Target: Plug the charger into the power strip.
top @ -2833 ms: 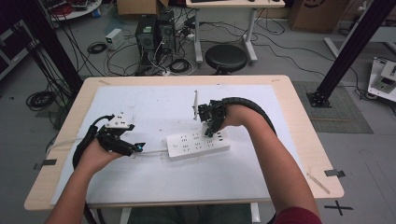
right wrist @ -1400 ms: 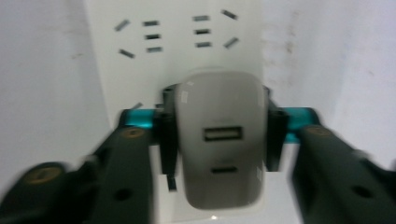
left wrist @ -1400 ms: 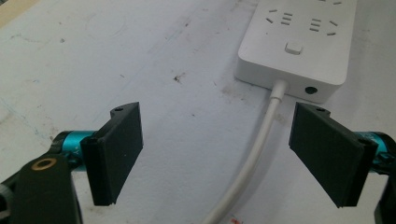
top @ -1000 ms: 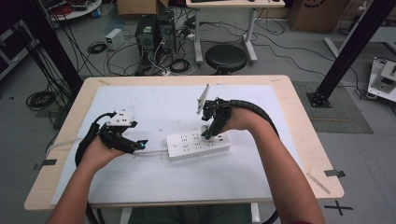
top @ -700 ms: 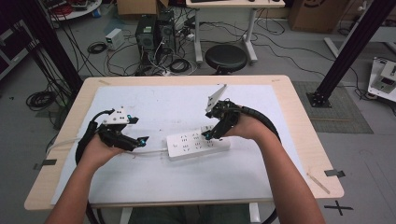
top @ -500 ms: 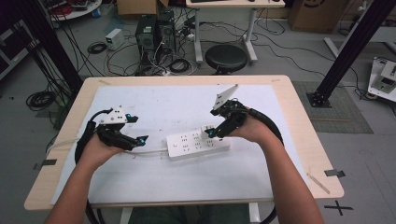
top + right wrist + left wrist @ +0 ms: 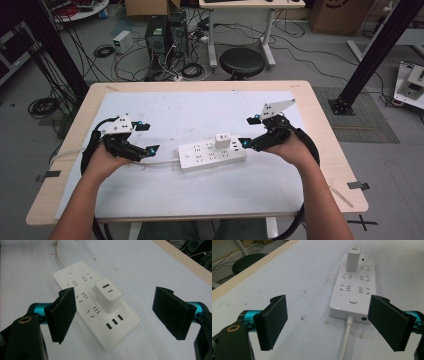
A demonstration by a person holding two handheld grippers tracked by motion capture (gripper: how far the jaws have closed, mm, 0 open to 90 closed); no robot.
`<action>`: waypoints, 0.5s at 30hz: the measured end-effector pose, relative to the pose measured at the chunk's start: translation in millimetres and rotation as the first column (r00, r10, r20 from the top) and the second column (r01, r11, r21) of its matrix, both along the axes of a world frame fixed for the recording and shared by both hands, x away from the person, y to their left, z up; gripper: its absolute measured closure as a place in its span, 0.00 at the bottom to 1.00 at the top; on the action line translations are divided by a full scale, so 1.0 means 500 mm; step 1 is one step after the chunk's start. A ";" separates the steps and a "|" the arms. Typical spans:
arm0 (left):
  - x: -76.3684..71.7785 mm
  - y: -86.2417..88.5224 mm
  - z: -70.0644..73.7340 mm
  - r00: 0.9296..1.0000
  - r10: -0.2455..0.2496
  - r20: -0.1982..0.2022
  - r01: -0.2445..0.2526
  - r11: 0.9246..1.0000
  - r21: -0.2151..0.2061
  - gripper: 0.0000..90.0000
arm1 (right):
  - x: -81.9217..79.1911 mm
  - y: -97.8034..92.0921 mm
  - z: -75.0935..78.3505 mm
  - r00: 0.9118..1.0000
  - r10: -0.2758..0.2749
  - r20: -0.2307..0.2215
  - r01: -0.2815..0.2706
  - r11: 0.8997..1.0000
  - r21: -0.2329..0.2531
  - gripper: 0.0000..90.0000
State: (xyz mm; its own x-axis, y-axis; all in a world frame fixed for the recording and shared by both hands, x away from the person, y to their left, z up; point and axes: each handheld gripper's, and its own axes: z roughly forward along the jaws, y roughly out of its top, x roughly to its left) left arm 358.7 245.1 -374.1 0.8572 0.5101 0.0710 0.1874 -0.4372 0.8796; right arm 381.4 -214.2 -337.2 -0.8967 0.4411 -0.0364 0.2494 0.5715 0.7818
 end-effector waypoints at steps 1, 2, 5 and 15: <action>0.000 0.002 -0.003 1.000 0.007 -0.004 -0.007 1.000 -0.004 0.18 | -0.001 -0.002 -0.003 1.000 -0.004 -0.002 0.004 1.000 0.003 0.22; -0.001 0.004 -0.006 1.000 0.016 -0.006 -0.016 1.000 -0.002 0.18 | -0.002 -0.003 -0.005 1.000 -0.010 0.000 0.010 1.000 0.009 0.22; -0.003 0.012 -0.010 0.999 0.042 -0.014 -0.043 0.999 -0.001 0.18 | -0.001 -0.007 -0.015 1.000 -0.026 -0.009 0.026 1.000 0.003 0.22; -0.007 0.016 -0.011 0.997 0.071 -0.015 -0.071 0.997 0.009 0.18 | 0.011 -0.018 -0.029 0.997 -0.072 -0.030 0.072 0.997 0.009 0.22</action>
State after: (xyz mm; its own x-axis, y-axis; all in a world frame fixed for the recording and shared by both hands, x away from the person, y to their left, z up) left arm 355.1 253.2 -379.5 0.8198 0.5692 0.0625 0.2315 -0.4294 0.8729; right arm 386.7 -223.1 -351.4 -0.8631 0.5051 -0.0052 0.3132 0.5433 0.7789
